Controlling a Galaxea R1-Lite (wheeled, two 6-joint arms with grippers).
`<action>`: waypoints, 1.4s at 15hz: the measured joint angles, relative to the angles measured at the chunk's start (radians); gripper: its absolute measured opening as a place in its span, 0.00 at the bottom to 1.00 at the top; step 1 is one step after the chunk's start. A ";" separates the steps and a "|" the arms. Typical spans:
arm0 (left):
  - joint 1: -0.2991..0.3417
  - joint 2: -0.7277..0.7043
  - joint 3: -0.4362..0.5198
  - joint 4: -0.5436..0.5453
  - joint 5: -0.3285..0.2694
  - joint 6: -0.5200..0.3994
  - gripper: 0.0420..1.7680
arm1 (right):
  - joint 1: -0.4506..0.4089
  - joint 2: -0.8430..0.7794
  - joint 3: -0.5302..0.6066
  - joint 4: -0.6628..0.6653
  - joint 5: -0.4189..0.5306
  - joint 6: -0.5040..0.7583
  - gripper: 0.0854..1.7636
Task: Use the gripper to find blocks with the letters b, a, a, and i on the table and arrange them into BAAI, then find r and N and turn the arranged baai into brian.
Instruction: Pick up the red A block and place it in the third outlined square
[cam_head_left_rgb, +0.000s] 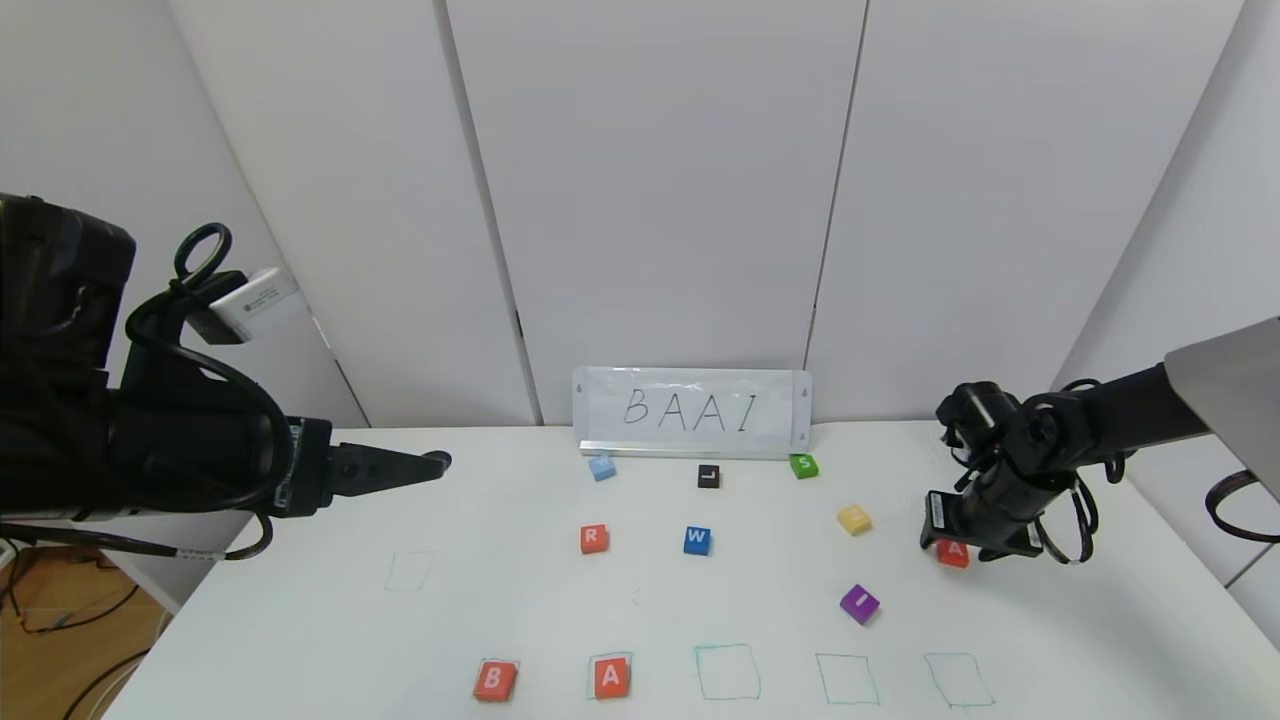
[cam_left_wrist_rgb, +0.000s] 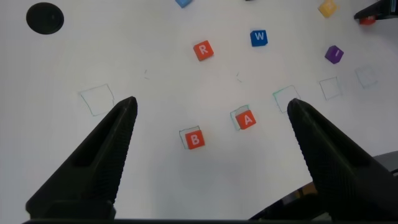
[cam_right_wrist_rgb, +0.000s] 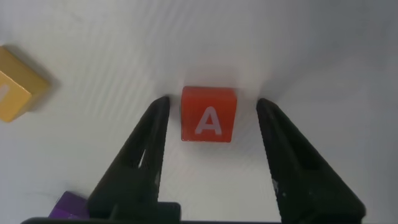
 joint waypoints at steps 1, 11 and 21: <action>0.001 0.000 -0.001 0.000 0.000 0.001 0.97 | 0.000 0.000 0.000 0.001 -0.001 -0.001 0.51; 0.009 0.000 -0.003 0.000 0.001 0.001 0.97 | 0.003 -0.003 0.000 0.006 -0.002 -0.001 0.27; 0.022 0.006 -0.005 0.000 0.001 0.012 0.97 | 0.097 -0.167 0.002 0.156 -0.004 0.034 0.27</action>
